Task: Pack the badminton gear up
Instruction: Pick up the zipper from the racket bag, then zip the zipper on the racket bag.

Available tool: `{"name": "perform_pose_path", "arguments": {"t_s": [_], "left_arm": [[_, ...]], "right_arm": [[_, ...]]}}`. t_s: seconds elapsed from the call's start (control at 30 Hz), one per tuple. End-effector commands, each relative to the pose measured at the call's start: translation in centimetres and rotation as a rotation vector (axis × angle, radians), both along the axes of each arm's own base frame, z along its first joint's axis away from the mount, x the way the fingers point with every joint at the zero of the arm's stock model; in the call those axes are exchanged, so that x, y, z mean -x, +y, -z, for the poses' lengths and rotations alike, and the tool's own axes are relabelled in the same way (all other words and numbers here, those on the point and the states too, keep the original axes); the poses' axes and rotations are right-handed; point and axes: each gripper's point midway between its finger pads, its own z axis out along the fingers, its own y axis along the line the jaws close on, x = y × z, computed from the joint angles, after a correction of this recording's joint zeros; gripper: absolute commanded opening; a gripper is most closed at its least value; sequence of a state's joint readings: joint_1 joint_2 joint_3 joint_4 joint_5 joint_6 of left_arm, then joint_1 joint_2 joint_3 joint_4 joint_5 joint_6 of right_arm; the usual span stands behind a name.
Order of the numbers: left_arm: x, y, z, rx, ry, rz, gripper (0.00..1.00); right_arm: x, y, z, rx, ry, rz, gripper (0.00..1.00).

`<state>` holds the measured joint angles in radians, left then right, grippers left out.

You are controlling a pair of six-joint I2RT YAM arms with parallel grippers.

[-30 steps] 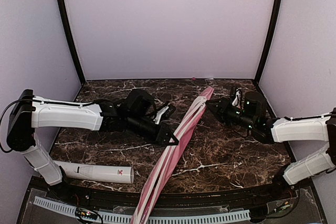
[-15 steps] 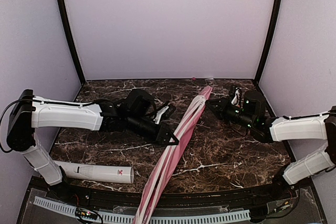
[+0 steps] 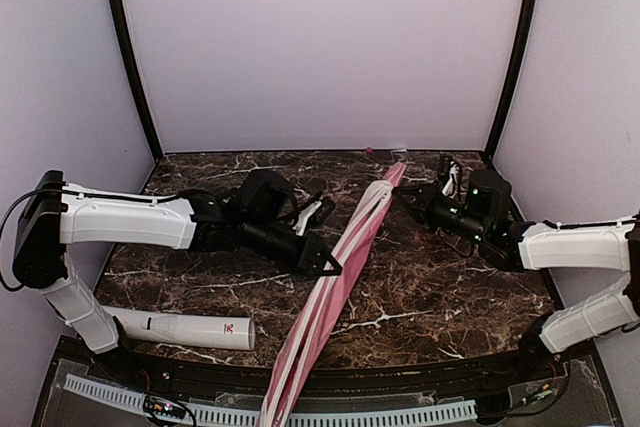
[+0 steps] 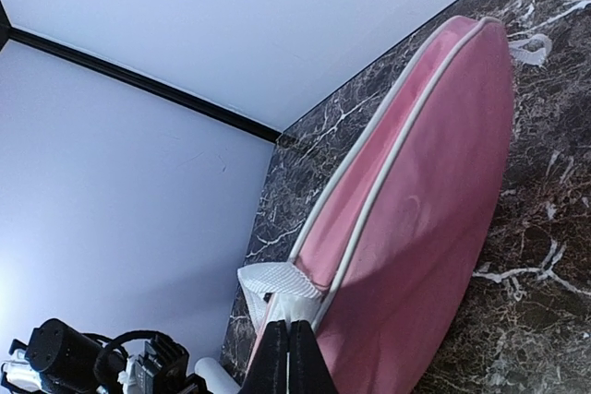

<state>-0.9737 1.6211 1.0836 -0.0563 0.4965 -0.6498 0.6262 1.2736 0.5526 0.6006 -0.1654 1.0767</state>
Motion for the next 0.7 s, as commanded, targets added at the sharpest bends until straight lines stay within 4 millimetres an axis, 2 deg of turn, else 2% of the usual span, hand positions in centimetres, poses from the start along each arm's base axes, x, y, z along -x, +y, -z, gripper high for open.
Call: {"name": "perform_pose_path", "arguments": {"t_s": [0.0, 0.3, 0.67], "left_arm": [[-0.4, -1.3, -3.7, 0.130, -0.056, 0.012, 0.00], [-1.2, -1.9, -4.8, 0.159, -0.090, -0.011, 0.00], [-3.3, -1.2, -6.2, 0.206, -0.151, -0.093, 0.00]], "right_arm": [[1.2, 1.5, -2.5, -0.001, -0.069, -0.056, 0.00], [3.8, 4.4, -1.2, 0.018, -0.036, -0.122, 0.00], [7.2, 8.1, 0.6, 0.022, 0.025, -0.220, 0.00]]}}
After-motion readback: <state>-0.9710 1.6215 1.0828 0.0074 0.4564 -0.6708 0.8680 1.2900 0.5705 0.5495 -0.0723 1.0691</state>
